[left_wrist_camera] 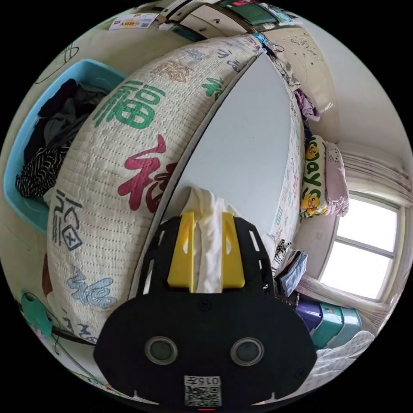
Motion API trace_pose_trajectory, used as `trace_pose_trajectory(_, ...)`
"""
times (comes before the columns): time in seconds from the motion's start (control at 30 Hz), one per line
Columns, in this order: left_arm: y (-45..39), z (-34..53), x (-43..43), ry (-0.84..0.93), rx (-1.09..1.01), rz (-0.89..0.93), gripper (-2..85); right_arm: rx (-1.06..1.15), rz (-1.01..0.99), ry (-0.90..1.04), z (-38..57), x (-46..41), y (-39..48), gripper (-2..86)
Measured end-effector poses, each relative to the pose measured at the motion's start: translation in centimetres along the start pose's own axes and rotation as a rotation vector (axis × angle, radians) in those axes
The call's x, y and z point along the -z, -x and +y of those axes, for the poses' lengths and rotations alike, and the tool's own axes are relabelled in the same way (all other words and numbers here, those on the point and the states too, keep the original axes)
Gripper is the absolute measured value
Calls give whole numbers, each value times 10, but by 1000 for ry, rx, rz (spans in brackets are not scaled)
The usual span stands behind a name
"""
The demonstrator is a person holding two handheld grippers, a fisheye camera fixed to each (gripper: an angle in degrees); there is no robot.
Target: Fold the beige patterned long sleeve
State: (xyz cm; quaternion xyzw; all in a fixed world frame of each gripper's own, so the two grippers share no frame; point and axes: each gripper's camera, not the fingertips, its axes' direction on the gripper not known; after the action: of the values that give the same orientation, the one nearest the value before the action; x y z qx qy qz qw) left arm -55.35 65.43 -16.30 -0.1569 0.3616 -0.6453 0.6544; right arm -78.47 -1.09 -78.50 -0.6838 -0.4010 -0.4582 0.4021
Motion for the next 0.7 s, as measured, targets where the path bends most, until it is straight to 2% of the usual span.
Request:
trace_pose_trajectory(0.13,-16,-11,8,44,-29,18,19,39,26,105,-7,2,-2,11)
trace_pose_trajectory(0.27,-51,-10,51,11,-127,22,0,61,-102,106,6,26,-6,1)
trace_pose_trajectory(0.43,-92,-3,75,27,-234,-21,-4,-27,63,-38,24,68,-27,46)
trace_pose_trajectory(0.53,-107,1,75,34,-229,-22,-5,-8,121,-28,15,66,-39,96)
trace_pose_trajectory(0.6,-121,7,77,25,-233,-26,-5,24,166,-4,10,57,-44,94)
trace_pose_trajectory(0.7,-137,18,85,11,-266,-21,-4,81,231,1,13,52,-52,30)
